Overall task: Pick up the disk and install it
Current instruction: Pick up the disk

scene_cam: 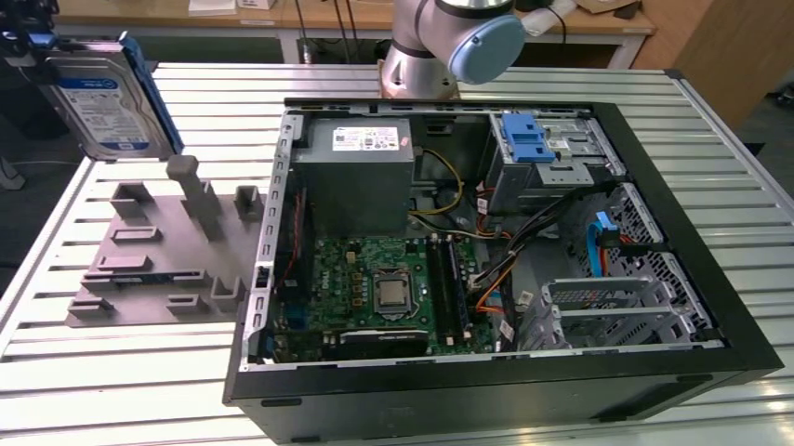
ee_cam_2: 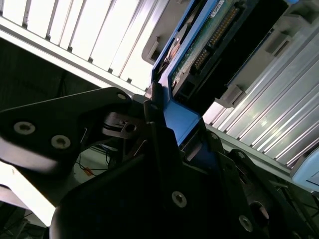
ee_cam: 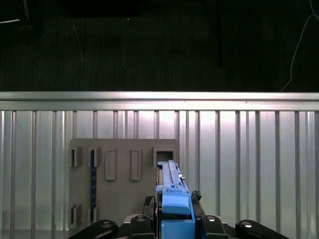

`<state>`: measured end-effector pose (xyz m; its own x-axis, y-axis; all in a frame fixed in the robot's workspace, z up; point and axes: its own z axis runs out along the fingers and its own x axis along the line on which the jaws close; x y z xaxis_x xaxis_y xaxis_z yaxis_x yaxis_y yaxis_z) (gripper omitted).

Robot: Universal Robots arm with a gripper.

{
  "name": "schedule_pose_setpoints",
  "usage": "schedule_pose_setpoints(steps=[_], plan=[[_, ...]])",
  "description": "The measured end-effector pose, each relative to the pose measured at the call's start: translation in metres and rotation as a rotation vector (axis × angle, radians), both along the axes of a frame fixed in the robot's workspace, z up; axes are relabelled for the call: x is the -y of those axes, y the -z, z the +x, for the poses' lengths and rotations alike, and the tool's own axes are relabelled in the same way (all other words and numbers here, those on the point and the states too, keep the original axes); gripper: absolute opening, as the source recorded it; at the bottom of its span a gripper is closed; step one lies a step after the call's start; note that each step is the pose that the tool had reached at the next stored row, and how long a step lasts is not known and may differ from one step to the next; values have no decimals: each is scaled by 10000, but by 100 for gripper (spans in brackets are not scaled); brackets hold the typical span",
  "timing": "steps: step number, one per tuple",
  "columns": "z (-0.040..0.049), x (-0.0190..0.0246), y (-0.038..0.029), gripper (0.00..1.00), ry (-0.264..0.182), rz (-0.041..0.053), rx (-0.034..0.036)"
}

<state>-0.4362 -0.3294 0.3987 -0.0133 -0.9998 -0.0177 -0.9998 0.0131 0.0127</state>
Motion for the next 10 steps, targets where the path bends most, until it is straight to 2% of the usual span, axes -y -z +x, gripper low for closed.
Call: schedule_pose_setpoints(steps=[10], plan=[[0,0,-53,36,0,0,0]])
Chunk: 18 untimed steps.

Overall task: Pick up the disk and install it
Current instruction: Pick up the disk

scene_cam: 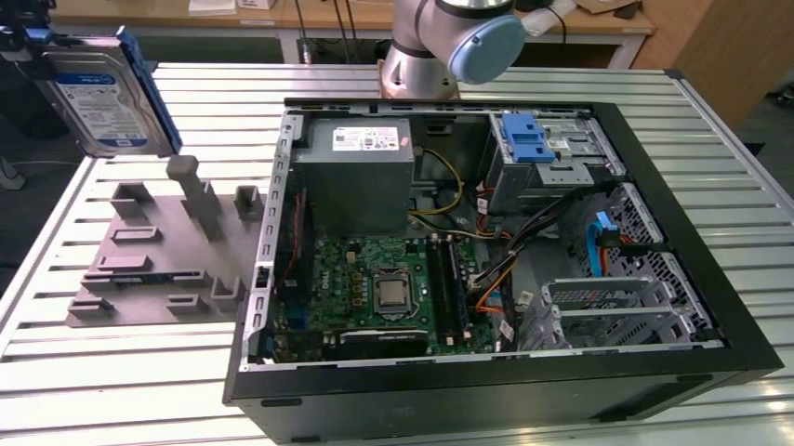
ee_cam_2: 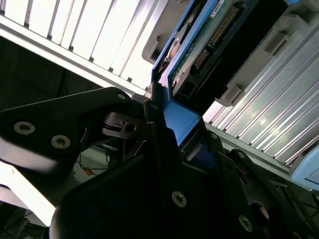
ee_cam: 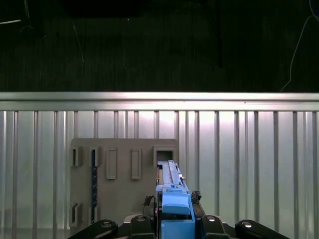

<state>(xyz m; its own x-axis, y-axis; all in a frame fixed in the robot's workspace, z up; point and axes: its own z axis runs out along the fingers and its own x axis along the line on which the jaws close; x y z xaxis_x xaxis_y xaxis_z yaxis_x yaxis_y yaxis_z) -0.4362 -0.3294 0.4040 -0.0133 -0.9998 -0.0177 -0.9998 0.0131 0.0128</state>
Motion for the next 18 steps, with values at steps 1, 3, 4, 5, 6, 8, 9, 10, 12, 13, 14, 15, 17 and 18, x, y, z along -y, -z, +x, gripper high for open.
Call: schedule_pose_setpoints(steps=[1,3,4,5,6,8,9,10,12,13,14,15,17,18], plan=[[0,0,-5,36,0,0,1],[0,0,-16,36,0,0,0],[0,0,-21,36,0,0,0],[0,0,-27,36,0,0,0],[0,0,-32,36,0,0,0],[0,0,-43,36,0,0,0],[0,0,-48,36,0,0,0],[0,0,-53,36,0,0,0],[0,0,-64,36,0,0,0],[0,0,-70,36,0,0,0],[0,0,-76,36,0,0,0],[0,0,-81,36,0,0,0],[0,0,-93,36,0,0,0],[0,0,-99,36,0,0,-1]])
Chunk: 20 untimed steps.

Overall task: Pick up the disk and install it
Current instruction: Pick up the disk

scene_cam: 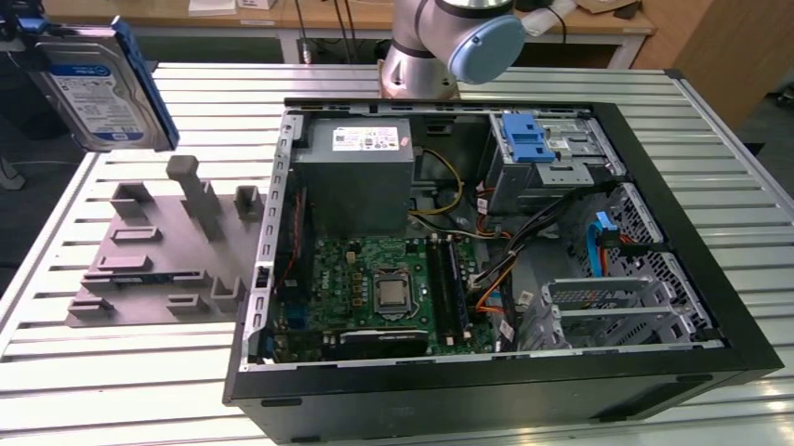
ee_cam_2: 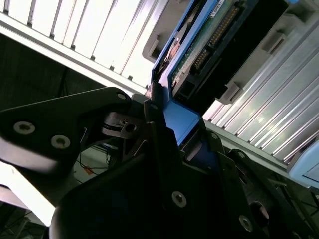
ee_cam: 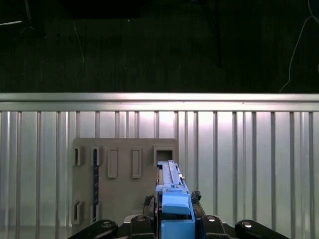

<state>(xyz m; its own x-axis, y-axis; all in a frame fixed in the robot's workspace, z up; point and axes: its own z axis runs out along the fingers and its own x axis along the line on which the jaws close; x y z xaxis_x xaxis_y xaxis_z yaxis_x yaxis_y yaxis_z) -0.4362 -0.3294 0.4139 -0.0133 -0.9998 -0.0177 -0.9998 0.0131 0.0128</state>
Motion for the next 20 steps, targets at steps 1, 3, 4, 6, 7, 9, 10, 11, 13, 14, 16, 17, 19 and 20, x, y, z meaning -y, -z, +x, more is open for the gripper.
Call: schedule_pose_setpoints(steps=[1,3,4,6,7,9,10,11,13,14,16,17,19,20], plan=[[0,0,-5,36,0,0,0],[0,0,-22,36,0,0,1],[0,0,-27,36,0,0,1],[0,0,-38,36,0,0,1],[0,0,-43,36,0,0,0],[0,0,-55,36,0,0,0],[0,0,-60,36,0,0,1],[0,0,-65,36,0,0,0],[0,0,-75,36,0,0,1],[0,0,-81,36,0,0,0],[0,0,-91,36,0,0,0],[0,0,-96,36,0,-1,0],[0,0,-106,36,0,0,1],[0,0,-111,36,0,0,1]])
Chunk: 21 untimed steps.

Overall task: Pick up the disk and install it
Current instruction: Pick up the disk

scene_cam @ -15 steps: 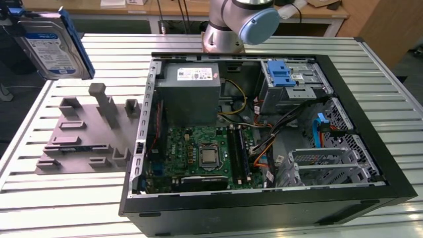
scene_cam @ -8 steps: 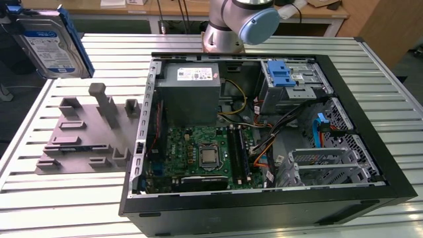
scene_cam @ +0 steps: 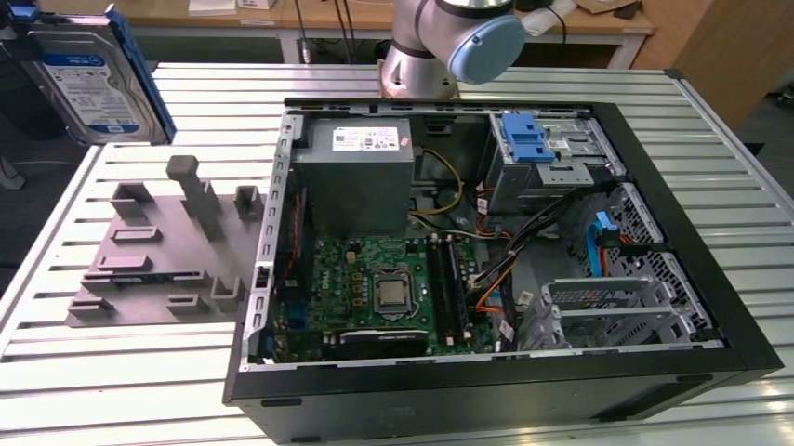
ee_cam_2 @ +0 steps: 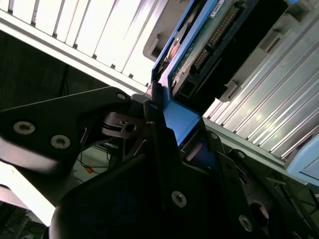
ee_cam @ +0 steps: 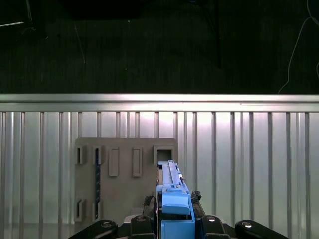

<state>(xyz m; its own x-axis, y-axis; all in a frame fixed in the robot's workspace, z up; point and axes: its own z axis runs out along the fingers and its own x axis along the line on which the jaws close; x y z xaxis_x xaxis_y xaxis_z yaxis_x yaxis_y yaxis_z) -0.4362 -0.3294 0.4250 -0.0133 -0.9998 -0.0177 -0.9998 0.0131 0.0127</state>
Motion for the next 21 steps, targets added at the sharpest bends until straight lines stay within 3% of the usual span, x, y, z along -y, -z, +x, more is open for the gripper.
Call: schedule_pose_setpoints(steps=[21], plan=[[0,0,-136,36,0,0,-1]])
